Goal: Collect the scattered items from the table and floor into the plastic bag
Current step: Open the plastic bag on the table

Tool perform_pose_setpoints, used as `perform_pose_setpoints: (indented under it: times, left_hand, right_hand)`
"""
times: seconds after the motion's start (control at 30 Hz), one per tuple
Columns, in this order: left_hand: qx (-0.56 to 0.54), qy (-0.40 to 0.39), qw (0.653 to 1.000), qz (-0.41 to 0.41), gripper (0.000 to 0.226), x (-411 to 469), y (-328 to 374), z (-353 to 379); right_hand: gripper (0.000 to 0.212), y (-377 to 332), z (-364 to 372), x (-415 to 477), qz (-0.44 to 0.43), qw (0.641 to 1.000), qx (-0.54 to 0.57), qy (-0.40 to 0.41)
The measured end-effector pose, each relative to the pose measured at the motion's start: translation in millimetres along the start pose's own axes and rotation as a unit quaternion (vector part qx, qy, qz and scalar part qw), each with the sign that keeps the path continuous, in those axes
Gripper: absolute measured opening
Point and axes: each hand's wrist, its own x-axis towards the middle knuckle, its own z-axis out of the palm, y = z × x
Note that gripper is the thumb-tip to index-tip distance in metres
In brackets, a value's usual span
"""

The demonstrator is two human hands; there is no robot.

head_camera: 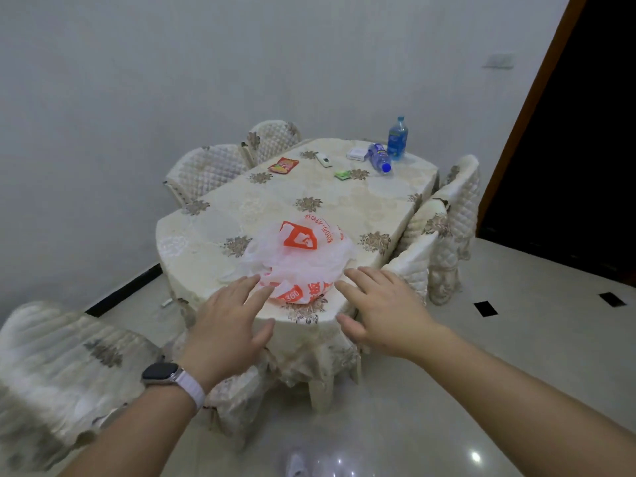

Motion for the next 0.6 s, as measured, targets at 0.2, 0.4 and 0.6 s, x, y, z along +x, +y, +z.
perform_pose_setpoints:
  times: [0.2,0.4,0.6]
  left_hand:
    - [-0.042,-0.015,0.999,-0.011,0.056,70,-62,41]
    - [-0.076,-0.047,0.996,-0.019,0.056,116,-116,80]
    - [-0.095,-0.073,0.990,-0.068,0.059,133,-151,112]
  right_hand:
    - [0.053,10,34,79,0.004,0.999,-0.005,-0.042]
    - [0.055,14,72,145,0.019,0.995,-0.012,-0.093]
    - [0.055,12,112,183,0.015,0.991,0.017,-0.133]
